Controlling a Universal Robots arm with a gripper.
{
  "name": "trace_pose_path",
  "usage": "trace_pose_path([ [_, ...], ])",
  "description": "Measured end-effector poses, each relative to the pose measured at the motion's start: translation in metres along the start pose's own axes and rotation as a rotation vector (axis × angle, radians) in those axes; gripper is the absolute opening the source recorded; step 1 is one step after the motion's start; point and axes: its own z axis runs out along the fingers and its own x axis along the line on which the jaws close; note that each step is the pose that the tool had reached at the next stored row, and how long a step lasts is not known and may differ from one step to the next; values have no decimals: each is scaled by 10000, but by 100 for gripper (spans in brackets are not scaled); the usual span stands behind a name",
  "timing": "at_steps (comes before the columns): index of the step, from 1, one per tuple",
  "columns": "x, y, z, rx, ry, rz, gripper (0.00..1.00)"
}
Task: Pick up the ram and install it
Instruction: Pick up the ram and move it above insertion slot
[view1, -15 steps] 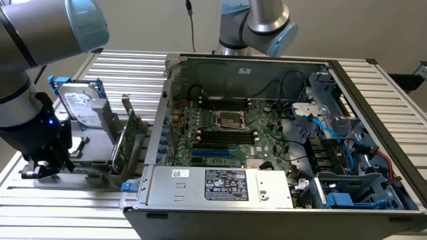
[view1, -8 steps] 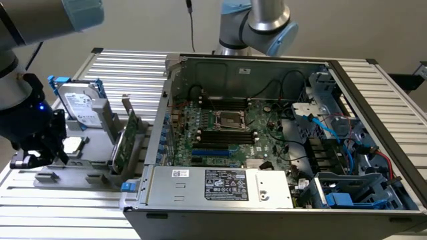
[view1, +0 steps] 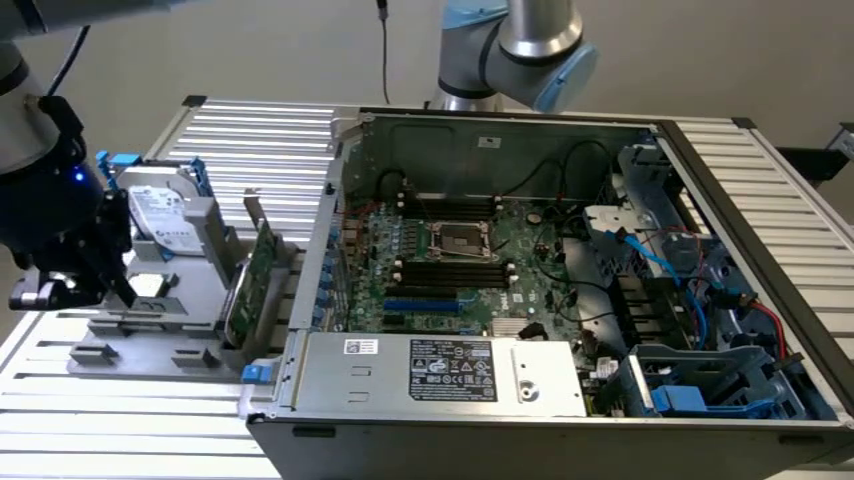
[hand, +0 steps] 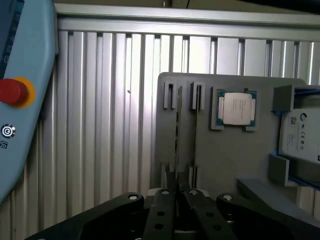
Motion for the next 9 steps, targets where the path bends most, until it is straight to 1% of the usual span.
trace_pose_path([
  [5, -15, -141, -227, -60, 8, 1, 13],
  [9, -24, -270, -374, -119, 47, 4, 13],
])
